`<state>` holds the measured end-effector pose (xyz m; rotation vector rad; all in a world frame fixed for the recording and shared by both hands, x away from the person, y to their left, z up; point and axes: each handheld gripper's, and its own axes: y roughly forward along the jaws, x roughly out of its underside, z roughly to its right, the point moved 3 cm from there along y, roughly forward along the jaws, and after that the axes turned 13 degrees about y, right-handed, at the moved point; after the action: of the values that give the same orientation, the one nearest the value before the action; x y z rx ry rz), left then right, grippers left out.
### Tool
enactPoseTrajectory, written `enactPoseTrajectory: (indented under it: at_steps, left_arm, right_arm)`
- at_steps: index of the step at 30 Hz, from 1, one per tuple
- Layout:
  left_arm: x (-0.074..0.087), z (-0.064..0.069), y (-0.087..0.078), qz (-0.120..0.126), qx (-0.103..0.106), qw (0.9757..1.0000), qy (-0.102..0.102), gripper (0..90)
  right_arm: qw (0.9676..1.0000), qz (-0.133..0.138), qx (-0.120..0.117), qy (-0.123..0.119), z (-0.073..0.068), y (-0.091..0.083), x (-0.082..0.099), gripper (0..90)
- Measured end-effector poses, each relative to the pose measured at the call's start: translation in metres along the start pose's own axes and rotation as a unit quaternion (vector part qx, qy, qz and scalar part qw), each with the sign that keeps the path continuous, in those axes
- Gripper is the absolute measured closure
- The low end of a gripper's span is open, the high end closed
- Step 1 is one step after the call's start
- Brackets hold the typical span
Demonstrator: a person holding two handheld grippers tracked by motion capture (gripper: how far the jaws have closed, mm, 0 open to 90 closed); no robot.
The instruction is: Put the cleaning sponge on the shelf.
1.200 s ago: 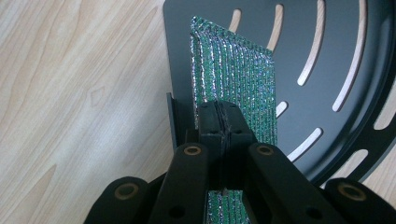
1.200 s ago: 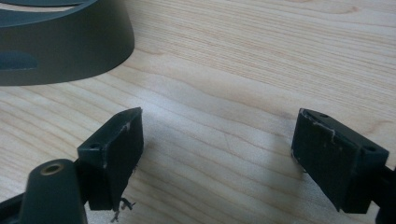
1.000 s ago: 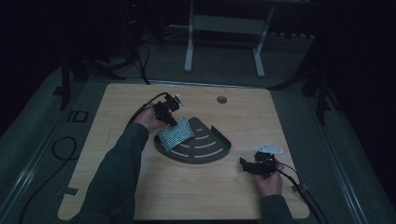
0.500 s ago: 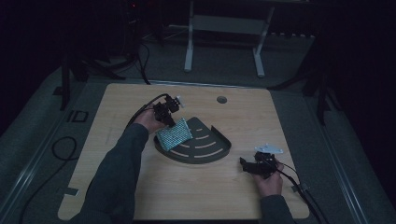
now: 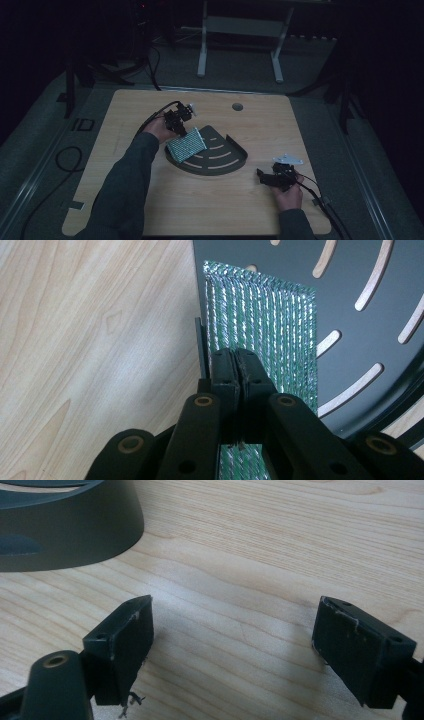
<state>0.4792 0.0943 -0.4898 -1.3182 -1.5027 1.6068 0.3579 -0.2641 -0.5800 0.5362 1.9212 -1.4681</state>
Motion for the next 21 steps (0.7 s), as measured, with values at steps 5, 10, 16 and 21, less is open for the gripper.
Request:
enactPoseTrajectory:
  at_steps: [5,10,16,21]
  left_arm:
    - [0.001,-0.001,0.0,-0.001,-0.002,1.0,-0.001,88.1]
    - [0.001,-0.001,0.0,0.002,-0.002,1.0,-0.004,86.1]
    - [0.003,-0.001,-0.006,0.013,0.002,0.9999,-0.011,77.9]
    - [0.007,-0.001,-0.015,0.026,-0.007,0.9995,-0.018,67.5]
  right_arm:
    - [1.0,0.0,0.0,0.0,0.0,0.0,0.0,16.4]
    - [1.0,0.0,0.0,0.0,0.0,0.0,0.0,16.4]
    - [1.0,0.0,0.0,0.0,0.0,0.0,0.0,16.4]
    - [1.0,0.0,0.0,0.0,0.0,0.0,0.0,16.4]
